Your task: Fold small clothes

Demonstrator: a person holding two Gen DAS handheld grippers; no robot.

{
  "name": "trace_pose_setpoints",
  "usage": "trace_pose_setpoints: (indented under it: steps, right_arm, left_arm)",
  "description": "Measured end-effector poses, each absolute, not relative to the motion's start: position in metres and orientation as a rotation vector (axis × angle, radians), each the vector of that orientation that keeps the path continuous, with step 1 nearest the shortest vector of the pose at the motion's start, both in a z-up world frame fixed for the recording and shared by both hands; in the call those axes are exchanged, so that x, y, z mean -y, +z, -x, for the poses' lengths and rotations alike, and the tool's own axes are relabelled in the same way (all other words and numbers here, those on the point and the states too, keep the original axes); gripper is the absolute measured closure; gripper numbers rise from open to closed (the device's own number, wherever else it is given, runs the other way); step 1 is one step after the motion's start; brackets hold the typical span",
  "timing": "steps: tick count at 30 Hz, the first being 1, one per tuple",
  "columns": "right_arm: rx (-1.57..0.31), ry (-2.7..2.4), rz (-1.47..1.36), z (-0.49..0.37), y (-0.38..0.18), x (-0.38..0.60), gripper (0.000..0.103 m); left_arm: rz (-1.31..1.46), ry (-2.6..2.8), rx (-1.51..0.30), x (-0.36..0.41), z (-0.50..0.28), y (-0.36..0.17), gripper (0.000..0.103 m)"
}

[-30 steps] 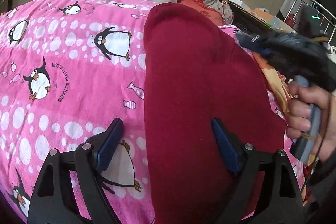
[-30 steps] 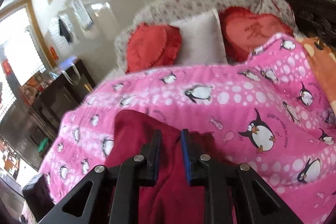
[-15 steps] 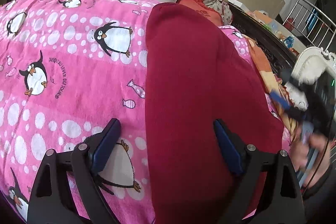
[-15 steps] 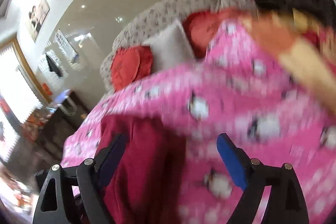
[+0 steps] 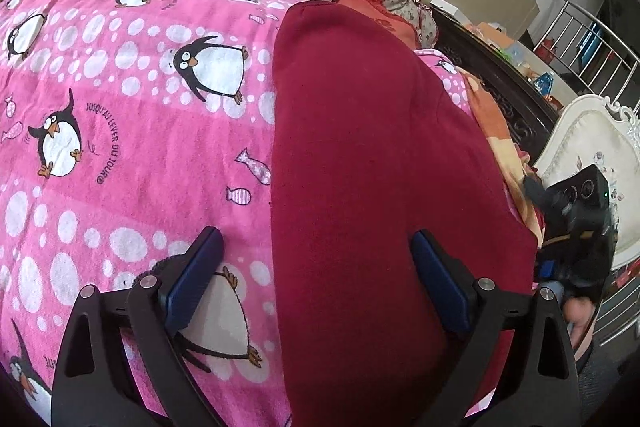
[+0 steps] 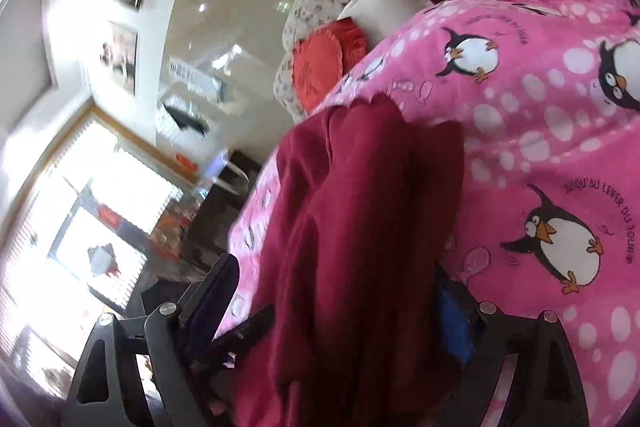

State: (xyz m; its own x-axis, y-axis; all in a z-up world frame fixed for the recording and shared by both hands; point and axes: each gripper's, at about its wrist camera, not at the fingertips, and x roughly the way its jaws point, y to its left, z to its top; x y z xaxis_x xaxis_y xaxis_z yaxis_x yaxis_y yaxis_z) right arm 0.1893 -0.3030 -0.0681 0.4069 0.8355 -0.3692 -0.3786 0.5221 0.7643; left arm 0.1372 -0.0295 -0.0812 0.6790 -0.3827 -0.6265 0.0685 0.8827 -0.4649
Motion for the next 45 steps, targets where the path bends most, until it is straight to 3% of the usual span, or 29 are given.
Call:
trace_pose_setpoints:
  steps: [6,9,15,20,21,23,26,29,37,43,45]
  right_arm:
    - [-0.772,0.765,-0.560,-0.178,-0.075,0.297,0.039]
    - [-0.771,0.733,-0.541,-0.177,-0.076,0.296,0.045]
    - [-0.770,0.695,-0.483,-0.176,-0.074,0.294,0.047]
    - [-0.775,0.704,-0.499,-0.177,-0.076,0.297,0.045]
    - [-0.777,0.702,-0.490,-0.177,-0.076,0.295,0.045]
    - [-0.778,0.688,-0.462,-0.175,-0.073,0.291,0.045]
    - [-0.798,0.672,-0.412,-0.172,-0.064,0.281,0.058]
    - [-0.790,0.666,-0.438,-0.165,-0.044,0.277,0.064]
    - [-0.772,0.797,-0.572,-0.130,-0.016,0.215,0.065]
    - [-0.842,0.794,-0.519,-0.127,-0.036,0.153,0.064]
    - [-0.911,0.723,-0.485,-0.133,-0.057,0.146,0.061]
  left_arm:
    - [0.434,-0.257,-0.793,0.034,-0.140,-0.080,0.006]
    - [0.485,-0.249,-0.807,0.030,-0.145,-0.076,0.007]
    - [0.483,-0.373,-0.900,0.035,-0.174,-0.075,0.007]
    - [0.644,-0.567,-0.998,0.031,-0.190,-0.081,0.007]
    - [0.660,-0.565,-1.001,0.028,-0.192,-0.083,0.010]
    - [0.626,-0.491,-0.992,0.025,-0.190,-0.082,0.050]
    - [0.600,-0.498,-0.965,0.023,-0.181,-0.074,0.062]
    - [0.578,-0.510,-0.930,0.018,-0.165,-0.053,0.064]
    - [0.512,-0.443,-0.846,-0.062,-0.103,-0.006,0.064]
    - [0.521,-0.368,-0.911,-0.109,-0.095,-0.043,0.060]
    - [0.517,-0.341,-0.991,-0.109,-0.104,-0.070,0.051]
